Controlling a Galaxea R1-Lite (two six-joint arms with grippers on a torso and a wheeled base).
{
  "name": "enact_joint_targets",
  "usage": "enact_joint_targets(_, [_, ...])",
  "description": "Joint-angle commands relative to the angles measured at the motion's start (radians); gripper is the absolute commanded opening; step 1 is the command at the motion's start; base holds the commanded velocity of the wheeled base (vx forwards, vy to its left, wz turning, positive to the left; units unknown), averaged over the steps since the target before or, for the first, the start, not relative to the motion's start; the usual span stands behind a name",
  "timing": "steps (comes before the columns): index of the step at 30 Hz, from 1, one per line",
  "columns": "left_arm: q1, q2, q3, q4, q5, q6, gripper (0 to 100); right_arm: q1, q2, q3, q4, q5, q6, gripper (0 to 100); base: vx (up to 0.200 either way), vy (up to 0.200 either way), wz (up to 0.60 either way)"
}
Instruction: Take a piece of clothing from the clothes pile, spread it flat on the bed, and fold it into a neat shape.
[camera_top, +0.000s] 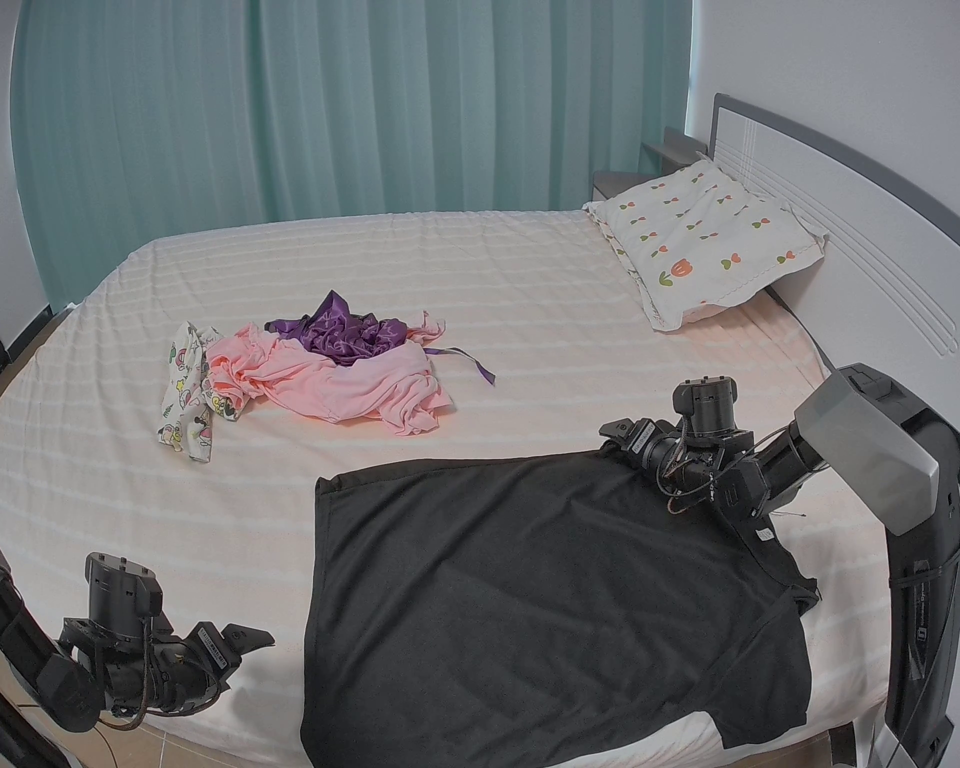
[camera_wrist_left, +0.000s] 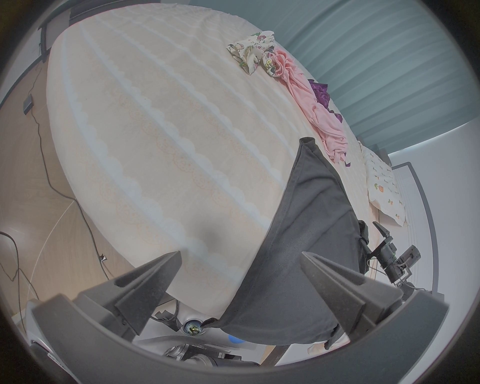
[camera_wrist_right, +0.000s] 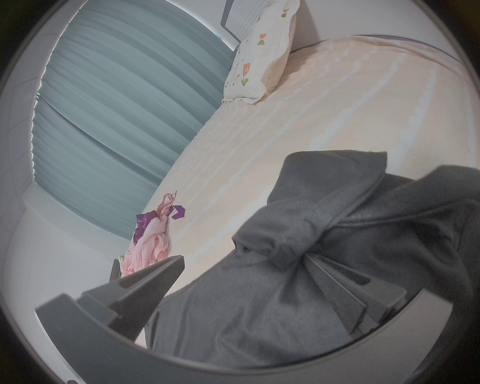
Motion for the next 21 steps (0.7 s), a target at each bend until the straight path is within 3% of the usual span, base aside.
enact_joint_targets(1, [-0.007,-0.001,0.003,0.0,0.0,-0.001,100,-0.008,0.046,-0.07,-0.003,-0.002,0.001,100,0.0,0.0,0.0])
enact_joint_targets(6, [-0.007,-0.001,0.003,0.0,0.0,-0.001,100,-0.035,0.085,-0.184,-0.015,-0.02,-0.005,100,0.0,0.0,0.0])
enact_joint_targets(18, [-0.007,-0.003,0.003,0.0,0.005,0.0,100,-0.047,0.112,-0.279,-0.052,-0.035,-0.011,100,0.0,0.0,0.0])
enact_joint_targets(21, [-0.007,-0.001,0.003,0.0,0.005,0.0,100,-0.061,0.147,-0.388,-0.125,-0.032,0.008,100,0.0,0.0,0.0])
